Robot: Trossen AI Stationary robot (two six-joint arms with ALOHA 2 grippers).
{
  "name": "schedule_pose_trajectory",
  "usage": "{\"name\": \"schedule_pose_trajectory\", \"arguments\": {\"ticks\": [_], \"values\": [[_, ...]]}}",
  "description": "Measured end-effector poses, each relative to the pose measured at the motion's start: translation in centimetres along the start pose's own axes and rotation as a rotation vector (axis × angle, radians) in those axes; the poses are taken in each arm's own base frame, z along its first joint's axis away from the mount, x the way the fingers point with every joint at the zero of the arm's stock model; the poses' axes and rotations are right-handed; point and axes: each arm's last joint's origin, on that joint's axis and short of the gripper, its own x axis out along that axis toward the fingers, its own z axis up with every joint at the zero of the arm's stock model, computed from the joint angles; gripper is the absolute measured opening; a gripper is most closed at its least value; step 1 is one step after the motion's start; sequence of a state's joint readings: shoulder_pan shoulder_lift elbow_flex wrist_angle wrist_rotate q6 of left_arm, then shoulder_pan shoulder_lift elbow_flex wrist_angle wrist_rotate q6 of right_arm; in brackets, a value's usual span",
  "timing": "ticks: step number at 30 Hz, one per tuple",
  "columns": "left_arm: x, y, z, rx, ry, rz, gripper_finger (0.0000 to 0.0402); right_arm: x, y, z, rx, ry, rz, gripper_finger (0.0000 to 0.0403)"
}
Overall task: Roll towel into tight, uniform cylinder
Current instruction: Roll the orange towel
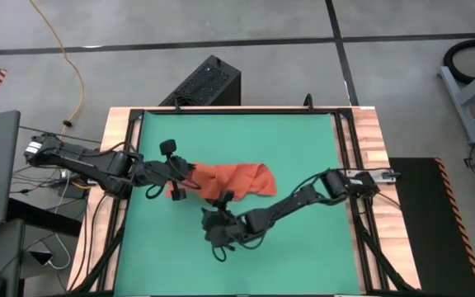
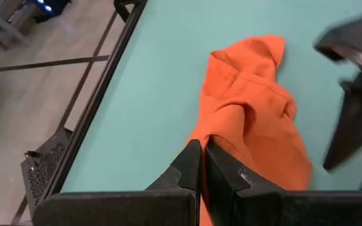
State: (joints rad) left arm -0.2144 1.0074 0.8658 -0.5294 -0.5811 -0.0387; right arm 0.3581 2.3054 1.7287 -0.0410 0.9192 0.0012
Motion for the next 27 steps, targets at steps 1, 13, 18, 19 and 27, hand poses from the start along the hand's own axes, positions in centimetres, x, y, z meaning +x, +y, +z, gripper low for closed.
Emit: {"name": "schedule_pose_trajectory", "arguments": {"ticks": [1,13,18,19,27], "values": [[0.0,0.0,0.0,-0.001,0.001,0.001,0.0,0.3,0.4,-0.3,0.007,-0.009,-0.014,0.0194],[0.0,-0.1,0.1,-0.01,-0.003,-0.035,0.0,4.2,3.1,-2.6,-0.065,-0.01,-0.275,0.0191],[0.0,-0.1,0.0,-0.01,-0.002,-0.036,0.0,5.2,3.0,-2.3,-0.032,0.015,-0.281,0.0157],[0.0,-0.1,0.0,-0.009,-0.001,-0.036,0.0,5.3,2.9,-2.2,-0.033,0.028,-0.283,0.0135],[0.0,-0.1,-0.1,0.007,0.01,-0.035,0.0,5.4,1.3,-1.0,-0.042,0.138,-0.229,0.0012]]}}
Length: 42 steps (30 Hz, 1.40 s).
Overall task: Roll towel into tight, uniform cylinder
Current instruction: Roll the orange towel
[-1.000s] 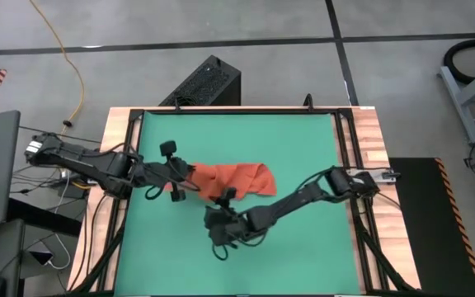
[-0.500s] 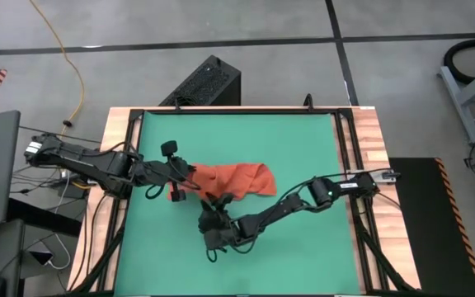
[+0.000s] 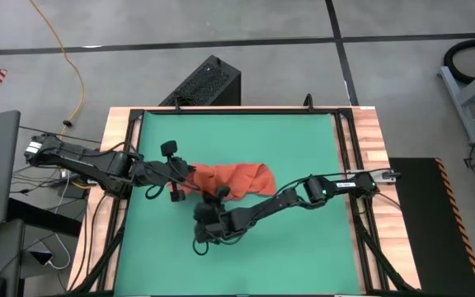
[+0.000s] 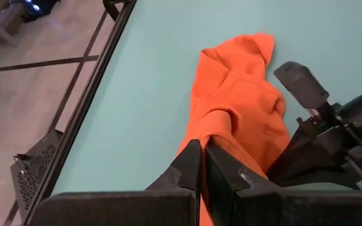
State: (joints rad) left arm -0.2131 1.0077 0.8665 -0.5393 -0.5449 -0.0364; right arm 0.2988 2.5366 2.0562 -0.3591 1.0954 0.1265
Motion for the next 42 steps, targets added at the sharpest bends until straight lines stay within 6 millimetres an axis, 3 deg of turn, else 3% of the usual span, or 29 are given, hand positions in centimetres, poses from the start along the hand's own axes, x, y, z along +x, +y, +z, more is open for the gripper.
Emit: {"name": "schedule_pose_trajectory", "arguments": {"ticks": [3,7,16,21,27,38,42], "values": [[0.0,0.0,-0.3,0.027,0.028,0.004,0.0,-1.9,-0.4,1.4,-0.071,0.033,0.076,0.0006],[0.0,0.1,-0.7,0.05,0.064,0.015,0.0,-6.6,-2.0,3.4,-0.128,0.117,0.167,0.0004],[0.0,-0.3,-0.7,0.04,0.067,-0.107,0.0,-15.2,-8.8,2.6,-0.069,0.394,0.236,0.0002],[-0.2,-0.9,-0.7,0.003,0.078,-0.29,0.0,-16.8,-10.8,2.9,-0.088,0.449,0.274,0.0003],[-0.5,-1.5,-0.9,-0.007,0.105,-0.377,0.0,-15.8,-13.4,4.1,-0.005,0.479,0.277,0.0003],[-1.2,-2.3,-1.9,-0.009,0.193,-0.384,0.0,-7.2,-15.7,2.6,-0.207,0.681,0.31,0.0009],[-1.3,-2.1,-2.4,-0.007,0.242,-0.328,0.0,-6.6,-16.4,2.5,-0.233,0.701,0.302,0.0044]]}}
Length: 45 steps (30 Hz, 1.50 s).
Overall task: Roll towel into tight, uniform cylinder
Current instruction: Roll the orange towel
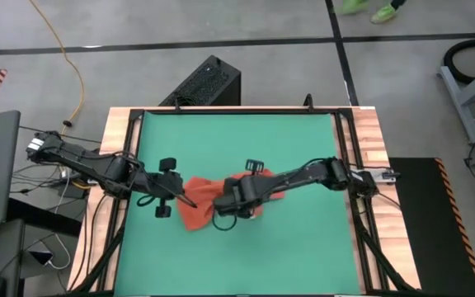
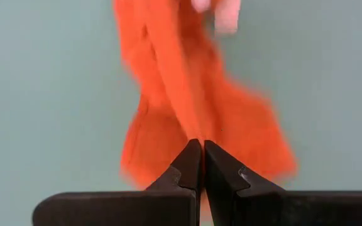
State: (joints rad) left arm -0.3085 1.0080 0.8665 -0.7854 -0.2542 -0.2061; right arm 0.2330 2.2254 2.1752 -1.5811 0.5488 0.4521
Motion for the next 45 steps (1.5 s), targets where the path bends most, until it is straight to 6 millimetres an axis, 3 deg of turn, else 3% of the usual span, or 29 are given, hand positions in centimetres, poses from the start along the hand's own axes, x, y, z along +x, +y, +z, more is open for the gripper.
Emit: {"name": "schedule_pose_trajectory", "arguments": {"ticks": [6,10,15,18,25,30,38,42,45], "values": [[0.4,0.4,-1.0,-0.021,0.047,0.105,0.0,-4.6,0.8,-2.1,0.161,-0.146,-0.008,0.0131],[1.1,0.3,-1.6,-0.013,0.059,0.105,0.0,-5.9,5.2,-3.6,0.212,-0.257,-0.044,0.0182],[1.4,0.3,-1.9,0.002,0.072,0.109,0.0,-4.3,13.1,-4.8,0.108,-0.38,-0.09,0.0209],[1.5,0.3,-1.9,0.004,0.067,0.104,0.0,-3.0,16.5,-5.4,0.093,-0.397,-0.071,0.021],[1.5,0.2,-1.7,-0.008,0.052,0.098,0.0,0.6,19.8,-5.9,0.15,-0.37,-0.1,0.0204],[1.5,0.2,-1.7,-0.022,0.051,0.099,0.0,3.4,20.5,-5.6,0.125,-0.311,-0.15,0.0204],[1.5,0.2,-1.7,-0.029,0.051,0.099,0.0,5.9,17.2,-4.2,0.247,-0.176,-0.254,0.0184],[1.5,0.2,-1.7,-0.023,0.051,0.098,0.0,6.9,16.1,-3.4,0.26,-0.096,-0.231,0.0141],[1.5,0.2,-1.7,-0.022,0.052,0.098,0.0,7.1,15.8,-2.9,0.253,-0.075,-0.2,0.0069]]}}
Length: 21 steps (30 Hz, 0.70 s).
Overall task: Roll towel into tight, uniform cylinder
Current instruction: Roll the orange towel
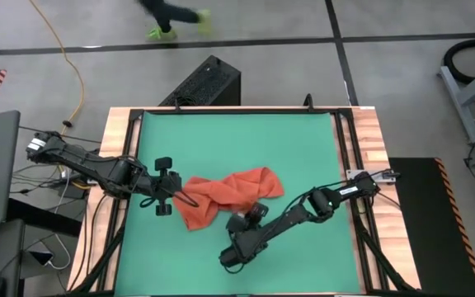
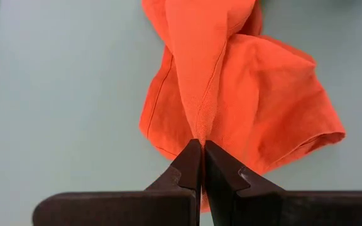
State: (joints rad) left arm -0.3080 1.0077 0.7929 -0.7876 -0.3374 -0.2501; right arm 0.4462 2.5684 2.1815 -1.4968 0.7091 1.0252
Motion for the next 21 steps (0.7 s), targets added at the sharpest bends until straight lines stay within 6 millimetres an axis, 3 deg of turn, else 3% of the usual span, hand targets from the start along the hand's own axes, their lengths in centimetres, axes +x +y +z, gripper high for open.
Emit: {"name": "schedule_pose_trajectory", "arguments": {"ticks": [2,4,10,13,18,21], "values": [[0.0,0.0,0.0,0.0,0.001,-0.001,0.0,-0.6,-0.3,0.3,-0.014,-0.004,0.008,0.0021],[0.0,-0.1,0.0,0.002,0.006,-0.022,0.0,-1.7,-0.8,0.7,-0.015,-0.015,0.027,0.0016],[-0.1,-0.4,-0.1,0.0,0.029,-0.121,0.0,-10.4,-5.9,1.6,0.059,-0.165,0.181,0.0006],[-0.4,-0.5,-0.1,0.003,0.025,-0.145,0.0,-13.1,-8.6,1.6,0.139,-0.259,0.204,0.0004],[-2.1,0.1,0.9,0.038,-0.011,-0.049,0.0,-15.6,-14.8,3.3,0.322,-0.432,0.16,0.0002],[-3.5,0.9,2.0,0.077,-0.068,0.115,0.0,-15.1,-17.8,4.8,0.354,-0.475,0.091,0.0002]]}}
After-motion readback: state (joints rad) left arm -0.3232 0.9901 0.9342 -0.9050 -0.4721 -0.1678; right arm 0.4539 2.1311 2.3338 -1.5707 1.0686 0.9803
